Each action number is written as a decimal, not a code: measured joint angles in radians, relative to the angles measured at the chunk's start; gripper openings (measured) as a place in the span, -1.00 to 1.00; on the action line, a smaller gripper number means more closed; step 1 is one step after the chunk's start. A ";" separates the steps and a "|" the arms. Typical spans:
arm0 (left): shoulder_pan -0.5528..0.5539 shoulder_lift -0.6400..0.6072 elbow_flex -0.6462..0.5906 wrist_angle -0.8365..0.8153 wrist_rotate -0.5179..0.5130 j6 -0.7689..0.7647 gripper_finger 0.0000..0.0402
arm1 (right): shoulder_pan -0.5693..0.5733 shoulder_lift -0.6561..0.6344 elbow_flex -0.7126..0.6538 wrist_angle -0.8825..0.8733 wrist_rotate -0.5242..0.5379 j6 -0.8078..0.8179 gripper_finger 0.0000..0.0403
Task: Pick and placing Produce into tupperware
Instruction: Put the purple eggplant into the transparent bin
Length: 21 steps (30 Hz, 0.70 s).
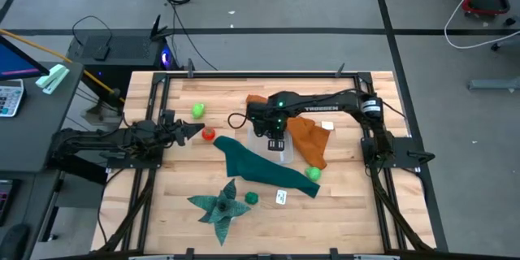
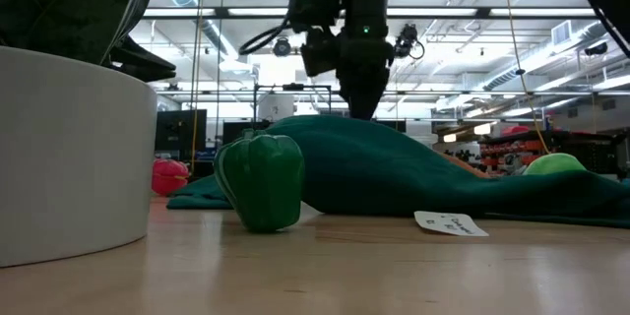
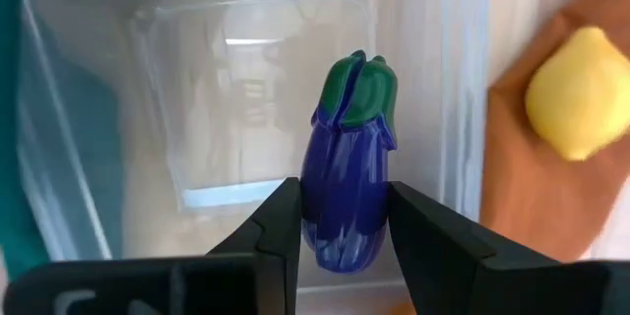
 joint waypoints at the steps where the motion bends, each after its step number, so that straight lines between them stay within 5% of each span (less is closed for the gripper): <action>1: 0.000 0.000 0.000 0.000 0.000 0.000 -0.81 | 0.000 0.007 0.000 -0.001 0.000 -0.008 -0.50; 21: 0.000 0.000 0.000 -0.003 0.000 0.000 -0.79 | 0.013 0.072 0.000 0.025 -0.023 -0.046 -0.50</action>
